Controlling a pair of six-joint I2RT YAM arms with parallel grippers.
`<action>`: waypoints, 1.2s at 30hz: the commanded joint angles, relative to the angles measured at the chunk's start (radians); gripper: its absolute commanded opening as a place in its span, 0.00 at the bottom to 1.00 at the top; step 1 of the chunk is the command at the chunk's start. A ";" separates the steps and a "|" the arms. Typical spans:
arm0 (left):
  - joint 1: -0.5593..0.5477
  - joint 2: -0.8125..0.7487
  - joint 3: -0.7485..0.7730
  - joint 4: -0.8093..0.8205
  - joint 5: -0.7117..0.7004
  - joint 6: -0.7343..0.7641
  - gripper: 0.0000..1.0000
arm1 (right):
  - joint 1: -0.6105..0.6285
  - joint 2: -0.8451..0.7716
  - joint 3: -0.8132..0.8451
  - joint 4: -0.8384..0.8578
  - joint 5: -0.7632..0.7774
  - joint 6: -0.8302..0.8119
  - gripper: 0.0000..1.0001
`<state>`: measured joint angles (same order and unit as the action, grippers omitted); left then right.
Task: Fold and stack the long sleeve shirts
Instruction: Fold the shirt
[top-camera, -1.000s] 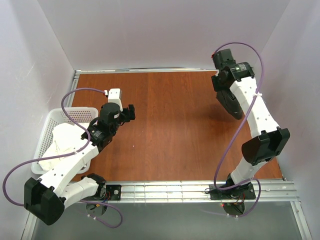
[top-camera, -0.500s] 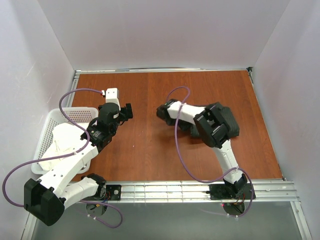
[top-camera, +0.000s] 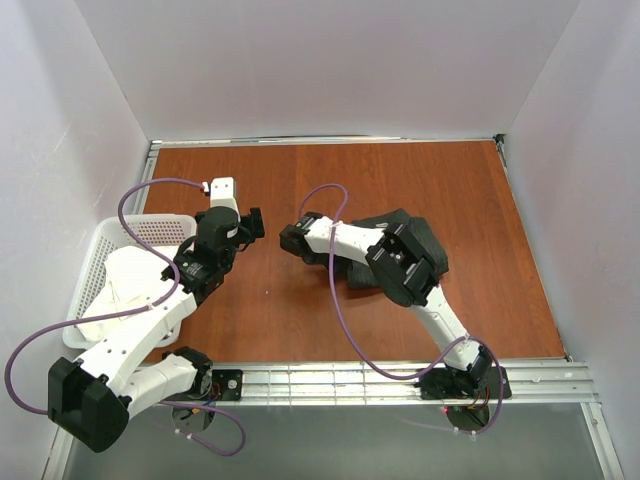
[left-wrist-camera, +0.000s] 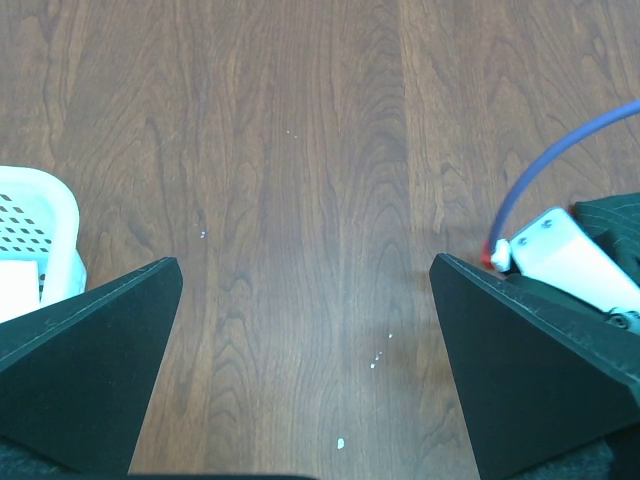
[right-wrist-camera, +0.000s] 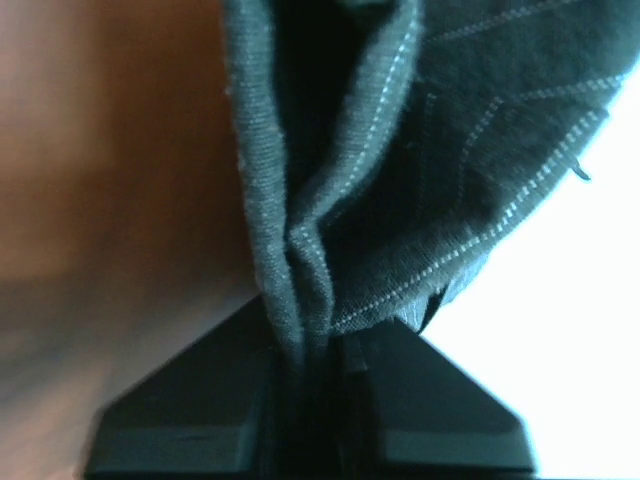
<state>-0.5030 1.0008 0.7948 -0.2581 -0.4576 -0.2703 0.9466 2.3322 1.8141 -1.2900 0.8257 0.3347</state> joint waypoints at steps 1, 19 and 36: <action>0.007 -0.027 -0.003 -0.001 -0.029 0.005 0.95 | 0.029 0.015 0.089 -0.025 -0.080 0.043 0.10; 0.007 -0.094 0.161 -0.211 0.192 -0.265 0.97 | 0.081 -0.292 0.120 0.317 -0.563 -0.033 0.61; -0.150 0.417 0.266 -0.017 0.617 -0.575 0.82 | -0.641 -1.165 -0.877 0.891 -1.033 0.076 0.51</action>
<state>-0.5884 1.3323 0.9535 -0.3561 0.1081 -0.7963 0.3912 1.2766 0.9974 -0.5911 0.0048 0.3763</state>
